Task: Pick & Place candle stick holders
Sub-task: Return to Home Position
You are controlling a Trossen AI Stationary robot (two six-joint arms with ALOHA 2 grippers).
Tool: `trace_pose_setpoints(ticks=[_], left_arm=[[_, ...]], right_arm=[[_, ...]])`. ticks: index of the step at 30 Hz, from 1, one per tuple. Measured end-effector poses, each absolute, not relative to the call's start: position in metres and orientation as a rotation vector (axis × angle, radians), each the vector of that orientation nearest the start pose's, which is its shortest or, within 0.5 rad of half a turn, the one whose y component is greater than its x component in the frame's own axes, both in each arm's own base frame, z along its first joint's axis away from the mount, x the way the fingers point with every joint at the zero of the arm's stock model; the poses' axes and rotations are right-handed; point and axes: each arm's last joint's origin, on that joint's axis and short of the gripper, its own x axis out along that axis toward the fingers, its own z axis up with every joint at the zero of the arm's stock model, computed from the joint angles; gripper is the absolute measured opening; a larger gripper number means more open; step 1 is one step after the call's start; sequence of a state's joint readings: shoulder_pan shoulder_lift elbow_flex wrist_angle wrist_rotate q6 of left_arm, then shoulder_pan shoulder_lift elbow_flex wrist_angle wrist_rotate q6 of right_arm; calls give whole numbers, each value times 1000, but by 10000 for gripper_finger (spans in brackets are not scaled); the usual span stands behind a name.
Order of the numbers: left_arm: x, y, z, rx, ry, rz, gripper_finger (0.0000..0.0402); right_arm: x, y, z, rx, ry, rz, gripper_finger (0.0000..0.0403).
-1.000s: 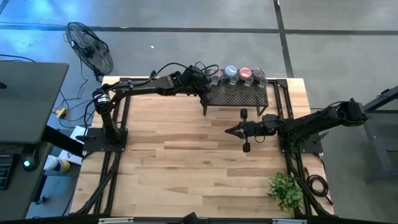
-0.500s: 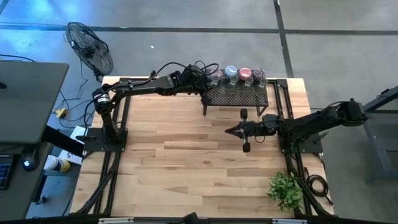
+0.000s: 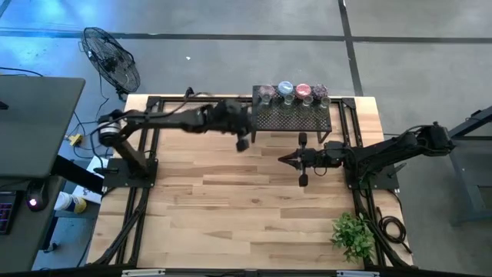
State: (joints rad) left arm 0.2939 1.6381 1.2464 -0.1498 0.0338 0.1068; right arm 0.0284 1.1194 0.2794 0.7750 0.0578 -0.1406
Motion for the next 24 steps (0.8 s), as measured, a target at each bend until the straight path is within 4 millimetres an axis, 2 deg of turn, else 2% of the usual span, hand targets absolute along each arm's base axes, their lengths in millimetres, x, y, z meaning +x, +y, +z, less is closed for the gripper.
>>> trace_pose_setpoints(ticks=[4,9,12,15,20,24], left_arm=[[332,86,254,37,464,183,0],[286,72,235,6,367,158,0],[258,65,230,-4,316,150,0],[235,58,228,3,278,143,0],[203,50,225,22,210,145,0],[181,44,220,40,180,145,0]], right_arm=[[206,4,195,-118,71,-37,1],[193,1,198,-86,152,-137,0],[180,-1,202,-81,185,-166,0],[167,-2,209,-81,182,-111,0],[145,-11,223,-60,107,-67,0],[127,-18,229,-55,80,-144,0]])
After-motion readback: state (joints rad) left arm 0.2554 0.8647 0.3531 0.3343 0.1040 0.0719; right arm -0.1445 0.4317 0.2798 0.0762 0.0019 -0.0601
